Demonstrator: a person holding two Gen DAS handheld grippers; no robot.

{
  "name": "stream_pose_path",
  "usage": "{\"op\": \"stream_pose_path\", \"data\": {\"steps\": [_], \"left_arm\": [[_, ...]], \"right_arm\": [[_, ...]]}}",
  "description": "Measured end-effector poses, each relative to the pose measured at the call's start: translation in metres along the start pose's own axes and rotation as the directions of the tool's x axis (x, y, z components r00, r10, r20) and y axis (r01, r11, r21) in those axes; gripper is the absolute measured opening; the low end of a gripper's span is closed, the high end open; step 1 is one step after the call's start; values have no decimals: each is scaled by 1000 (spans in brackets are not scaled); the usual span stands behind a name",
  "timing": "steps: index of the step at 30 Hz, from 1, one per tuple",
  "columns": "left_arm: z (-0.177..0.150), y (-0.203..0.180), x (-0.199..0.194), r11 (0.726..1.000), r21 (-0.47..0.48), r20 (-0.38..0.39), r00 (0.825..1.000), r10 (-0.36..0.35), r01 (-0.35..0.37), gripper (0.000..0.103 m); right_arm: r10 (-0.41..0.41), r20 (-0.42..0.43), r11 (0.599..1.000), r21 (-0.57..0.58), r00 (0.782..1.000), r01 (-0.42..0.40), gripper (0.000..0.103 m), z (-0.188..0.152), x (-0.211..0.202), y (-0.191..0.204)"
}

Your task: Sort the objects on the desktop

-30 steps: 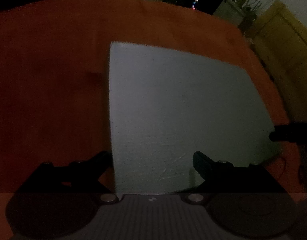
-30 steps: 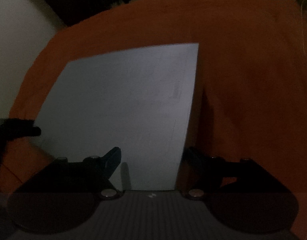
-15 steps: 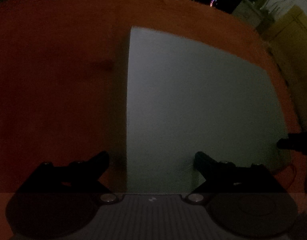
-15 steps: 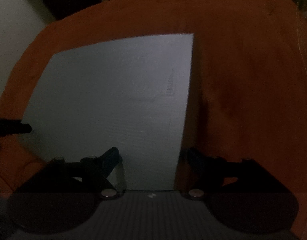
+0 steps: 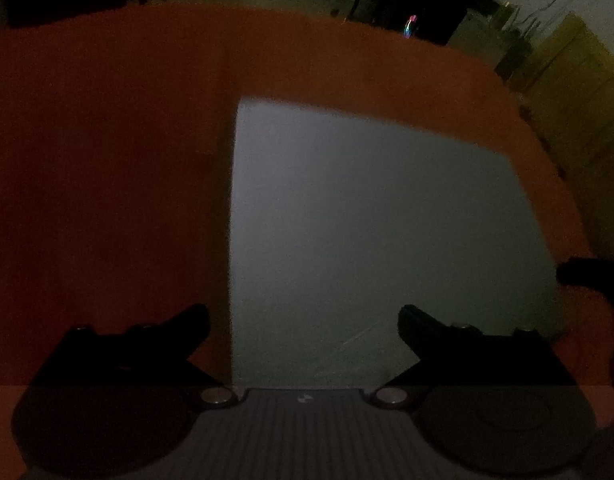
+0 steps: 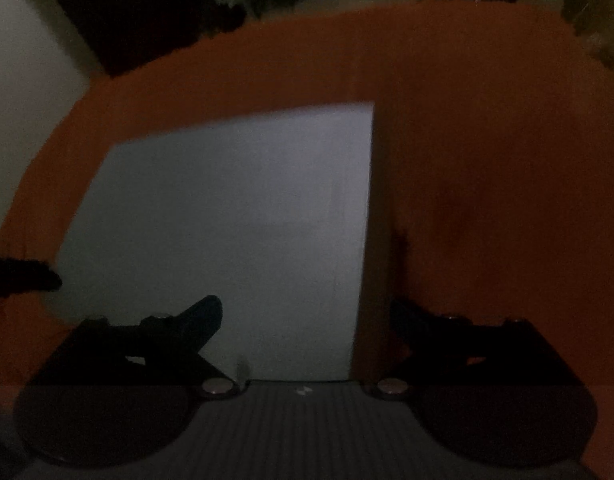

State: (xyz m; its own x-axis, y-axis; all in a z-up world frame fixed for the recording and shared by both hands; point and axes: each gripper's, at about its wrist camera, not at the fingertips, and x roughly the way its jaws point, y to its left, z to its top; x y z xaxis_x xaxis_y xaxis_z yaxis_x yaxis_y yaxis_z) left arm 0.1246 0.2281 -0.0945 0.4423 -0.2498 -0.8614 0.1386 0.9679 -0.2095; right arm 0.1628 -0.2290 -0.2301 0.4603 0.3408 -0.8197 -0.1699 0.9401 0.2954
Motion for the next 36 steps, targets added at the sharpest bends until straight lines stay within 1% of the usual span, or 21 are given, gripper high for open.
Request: {"op": "stream_pose_path", "data": {"steps": [3,7,10,12,13,14,16,17,20,22,24,26,28,29,30,31,32,33,34,35,36], "left_arm": [[20,-16,-35,999,13,57,998,-34,33,102],[55,-43,-91,994,68,90,991,-96,90,102],[73,-67,-149,988,136,158,983,-90,69,102],[80,-81,-192,986,161,222,971,-86,50,102],[83,-90,-214,985,166,258,963,-85,42,102],[84,-98,-235,986,161,297,951,-85,38,102],[84,-110,-268,987,153,372,922,-107,53,102],[85,-117,-280,987,149,401,909,-117,61,102],[84,-138,-304,985,135,449,880,-154,104,102],[72,-149,-320,972,163,459,859,-226,168,102],[58,-160,-337,963,190,472,843,-258,189,102],[43,-170,-353,963,199,499,827,-258,180,102],[30,-178,-363,963,205,514,818,-256,173,102],[22,-182,-362,968,196,528,815,-240,158,102],[12,-186,-359,975,177,548,809,-213,136,102],[1,-190,-351,983,153,557,812,-174,105,102],[-12,-195,-338,990,126,555,823,-125,65,102],[-22,-198,-326,993,108,538,838,-92,40,102],[-30,-198,-312,995,92,503,861,-74,32,102],[-38,-198,-297,997,69,460,886,-57,28,102],[-45,-195,-282,999,33,427,904,-32,20,102]], "right_arm": [[-7,118,1000,12,993,6,96,17,-38,12],[31,195,999,7,980,-33,98,50,-88,34],[99,246,995,-24,964,-96,98,76,-137,50],[176,279,984,-59,944,-166,100,89,-177,60],[219,310,975,-103,925,-197,100,93,-199,65],[252,348,964,-175,903,-201,103,94,-222,71],[265,389,945,-289,882,-157,103,96,-267,91],[292,393,938,-295,872,-181,103,98,-285,99],[447,354,891,-258,821,-374,103,103,-328,121],[554,330,832,-198,765,-518,103,94,-348,130],[628,320,773,-154,709,-616,103,80,-365,133],[672,335,728,-135,661,-672,103,67,-384,135],[695,355,700,-139,625,-700,103,57,-403,140],[701,364,693,-146,613,-706,103,54,-412,140],[692,386,698,-141,610,-703,103,47,-418,139],[660,425,719,-118,619,-685,103,38,-422,136],[606,467,757,-90,644,-647,103,25,-422,133],[533,493,809,-60,688,-584,103,10,-416,132],[456,491,860,-28,743,-510,103,-5,-408,134],[395,469,895,0,790,-447,103,-18,-397,136],[346,449,917,25,824,-399,103,-32,-386,135]]}}
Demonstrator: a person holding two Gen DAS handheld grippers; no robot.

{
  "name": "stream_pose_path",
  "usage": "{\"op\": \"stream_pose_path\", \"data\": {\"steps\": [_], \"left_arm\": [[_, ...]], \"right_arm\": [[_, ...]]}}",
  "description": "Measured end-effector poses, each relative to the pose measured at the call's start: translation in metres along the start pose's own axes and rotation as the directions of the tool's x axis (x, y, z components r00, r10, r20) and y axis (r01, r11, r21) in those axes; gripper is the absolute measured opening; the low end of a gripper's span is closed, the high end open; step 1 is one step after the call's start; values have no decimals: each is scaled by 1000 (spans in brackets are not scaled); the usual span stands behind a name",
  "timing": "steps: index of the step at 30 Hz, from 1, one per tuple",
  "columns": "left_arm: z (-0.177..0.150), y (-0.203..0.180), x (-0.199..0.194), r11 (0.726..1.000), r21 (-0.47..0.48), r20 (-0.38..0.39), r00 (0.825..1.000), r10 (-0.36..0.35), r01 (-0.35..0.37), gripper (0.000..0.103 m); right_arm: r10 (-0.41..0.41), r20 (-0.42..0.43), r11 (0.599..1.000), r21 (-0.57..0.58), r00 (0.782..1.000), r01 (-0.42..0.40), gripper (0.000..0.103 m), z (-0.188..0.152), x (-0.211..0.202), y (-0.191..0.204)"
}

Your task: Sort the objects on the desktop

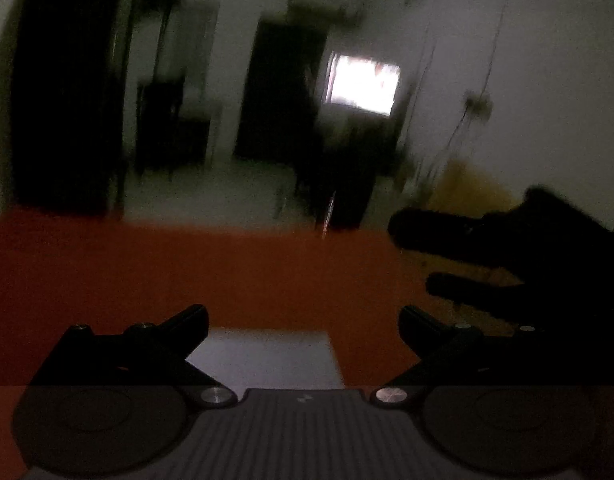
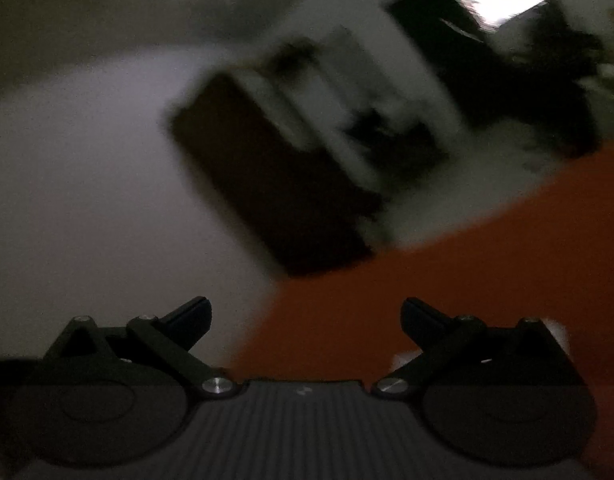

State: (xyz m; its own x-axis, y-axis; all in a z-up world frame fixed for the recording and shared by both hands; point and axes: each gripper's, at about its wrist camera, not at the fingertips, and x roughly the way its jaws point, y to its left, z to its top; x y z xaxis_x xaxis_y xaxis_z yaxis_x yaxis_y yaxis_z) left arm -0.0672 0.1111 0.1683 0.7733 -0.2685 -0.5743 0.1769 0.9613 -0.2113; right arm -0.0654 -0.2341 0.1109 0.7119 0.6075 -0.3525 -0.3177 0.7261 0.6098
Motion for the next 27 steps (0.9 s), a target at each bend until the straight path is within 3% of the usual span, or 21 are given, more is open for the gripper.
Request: {"op": "stream_pose_path", "data": {"steps": [3,6,9,14,18,27], "left_arm": [[-33,15,36,990,-94,-93,991,94,-103,102],[-60,27,74,969,-98,-141,967,214,-229,102],[-78,32,107,950,-47,-196,935,295,-310,102],[-96,41,129,960,-34,-262,929,260,-278,102],[-109,49,134,963,-31,-287,926,247,-267,102],[-105,55,125,966,-22,-276,930,242,-257,102]], "right_arm": [[-179,-29,984,-28,983,178,103,-40,7,-23],[-368,-44,925,-123,929,361,103,-69,32,-41],[-494,-151,858,-246,856,452,103,-91,61,-47],[-532,-253,843,-249,808,477,103,-119,95,-61],[-562,-266,824,-265,783,502,103,-130,100,-64],[-582,-252,805,-309,773,506,103,-138,126,-67]]}}
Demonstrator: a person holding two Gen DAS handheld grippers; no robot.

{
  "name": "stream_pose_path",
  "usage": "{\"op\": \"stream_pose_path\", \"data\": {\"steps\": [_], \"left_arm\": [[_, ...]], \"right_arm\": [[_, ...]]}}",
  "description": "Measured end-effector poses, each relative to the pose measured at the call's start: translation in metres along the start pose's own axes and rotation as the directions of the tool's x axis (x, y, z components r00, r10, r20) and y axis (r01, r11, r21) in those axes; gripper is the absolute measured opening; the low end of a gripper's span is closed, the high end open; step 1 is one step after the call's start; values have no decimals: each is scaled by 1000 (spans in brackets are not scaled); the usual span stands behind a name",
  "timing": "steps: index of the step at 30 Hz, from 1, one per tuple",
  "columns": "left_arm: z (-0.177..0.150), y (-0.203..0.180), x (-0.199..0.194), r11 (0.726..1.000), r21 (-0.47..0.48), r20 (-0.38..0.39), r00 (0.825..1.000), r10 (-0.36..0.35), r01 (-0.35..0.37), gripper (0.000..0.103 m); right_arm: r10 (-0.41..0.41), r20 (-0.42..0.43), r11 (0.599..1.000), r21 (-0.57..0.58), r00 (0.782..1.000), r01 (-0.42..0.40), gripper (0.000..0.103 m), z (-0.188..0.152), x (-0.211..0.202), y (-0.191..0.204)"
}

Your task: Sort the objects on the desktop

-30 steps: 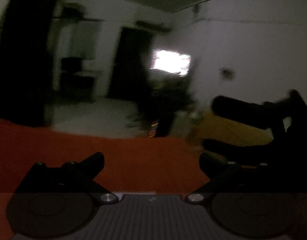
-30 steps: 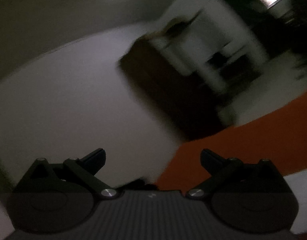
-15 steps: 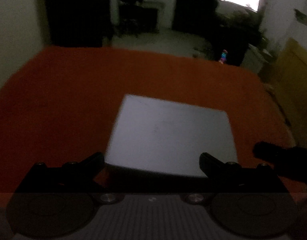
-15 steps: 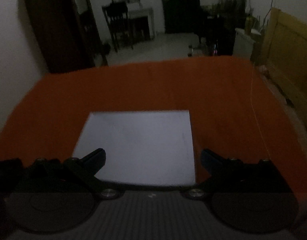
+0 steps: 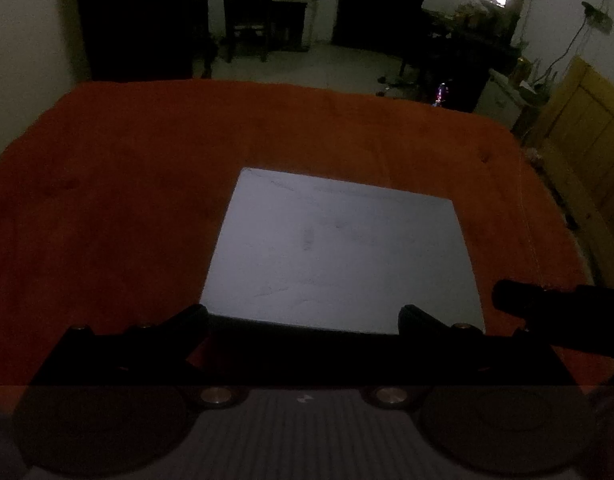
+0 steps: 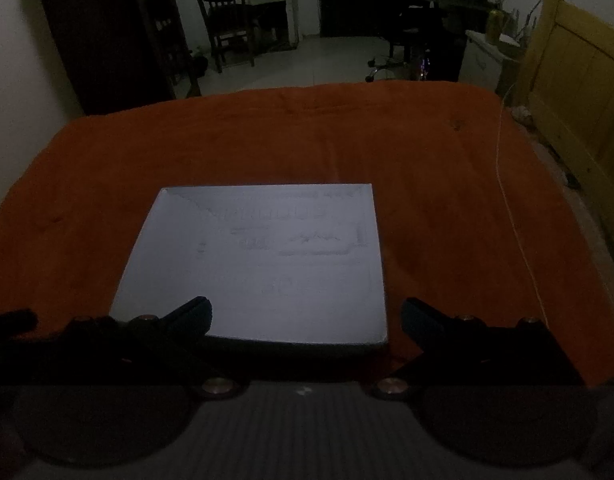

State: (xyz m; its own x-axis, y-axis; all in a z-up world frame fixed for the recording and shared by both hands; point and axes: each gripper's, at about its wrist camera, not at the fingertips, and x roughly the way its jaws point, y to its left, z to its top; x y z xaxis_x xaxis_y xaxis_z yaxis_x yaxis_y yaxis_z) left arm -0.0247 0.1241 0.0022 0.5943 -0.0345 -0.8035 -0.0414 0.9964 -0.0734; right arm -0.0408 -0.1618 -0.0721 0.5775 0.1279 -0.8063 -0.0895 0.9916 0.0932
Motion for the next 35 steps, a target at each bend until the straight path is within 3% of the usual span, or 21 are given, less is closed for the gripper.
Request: {"op": "stream_pose_path", "data": {"steps": [12,35], "left_arm": [[1,-4,-6,1000,9,-39,999,-3,4,102],[1,-18,-7,999,44,-24,1000,12,-11,102]], "right_arm": [[-33,-66,999,2,997,33,103,0,21,2],[-30,-67,999,22,997,31,103,1,27,2]]}}
